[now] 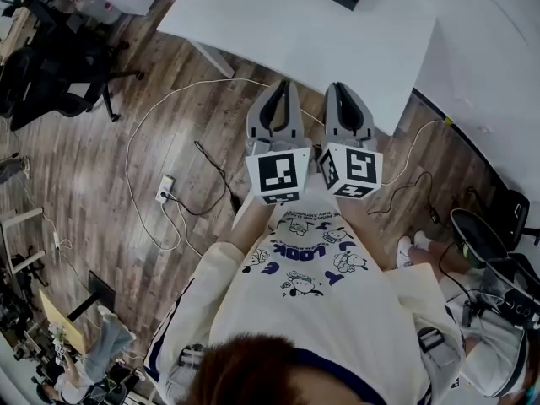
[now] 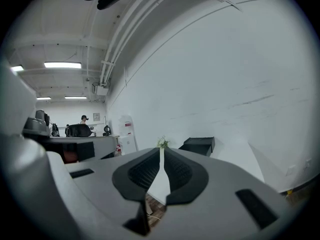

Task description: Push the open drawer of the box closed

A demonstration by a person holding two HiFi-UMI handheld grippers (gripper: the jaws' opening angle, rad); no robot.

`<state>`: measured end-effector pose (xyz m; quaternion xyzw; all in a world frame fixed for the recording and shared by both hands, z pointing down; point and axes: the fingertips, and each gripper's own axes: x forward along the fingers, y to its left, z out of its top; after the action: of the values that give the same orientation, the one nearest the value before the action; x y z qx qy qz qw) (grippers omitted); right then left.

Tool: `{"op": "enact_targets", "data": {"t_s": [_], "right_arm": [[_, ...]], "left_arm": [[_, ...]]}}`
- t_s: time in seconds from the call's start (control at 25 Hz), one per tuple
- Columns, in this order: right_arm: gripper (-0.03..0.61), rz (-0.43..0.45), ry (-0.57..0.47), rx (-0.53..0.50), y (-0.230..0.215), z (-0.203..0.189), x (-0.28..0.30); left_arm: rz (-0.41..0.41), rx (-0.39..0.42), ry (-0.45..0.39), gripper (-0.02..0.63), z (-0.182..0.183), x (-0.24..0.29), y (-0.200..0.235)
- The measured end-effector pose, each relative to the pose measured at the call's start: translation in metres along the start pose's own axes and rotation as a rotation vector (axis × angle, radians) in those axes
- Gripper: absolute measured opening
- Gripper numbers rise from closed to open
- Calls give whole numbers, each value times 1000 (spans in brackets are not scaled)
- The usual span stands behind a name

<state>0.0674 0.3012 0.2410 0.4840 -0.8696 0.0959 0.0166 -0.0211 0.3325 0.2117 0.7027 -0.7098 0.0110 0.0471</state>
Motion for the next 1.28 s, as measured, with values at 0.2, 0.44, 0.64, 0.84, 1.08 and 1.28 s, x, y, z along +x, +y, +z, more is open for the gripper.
{"op": "enact_targets", "data": {"t_s": [0.2, 0.44, 0.64, 0.84, 1.08, 1.28], "right_arm": [[43, 12, 34, 14, -6, -7, 9], [43, 21, 55, 1, -9, -9, 31], [43, 11, 58, 9, -15, -7, 61], [43, 0, 68, 21, -23, -8, 100], [43, -29, 77, 31, -37, -3, 148], [43, -66, 85, 38, -47, 3, 185]], "left_arm": [[18, -3, 17, 21, -3, 10, -1], [24, -5, 30, 21, -6, 28, 6], [15, -1, 39, 21, -7, 58, 17], [-6, 1, 45, 21, -8, 98, 31], [-46, -6, 52, 21, -4, 152, 41], [-87, -4, 60, 21, 2, 194, 52]]}}
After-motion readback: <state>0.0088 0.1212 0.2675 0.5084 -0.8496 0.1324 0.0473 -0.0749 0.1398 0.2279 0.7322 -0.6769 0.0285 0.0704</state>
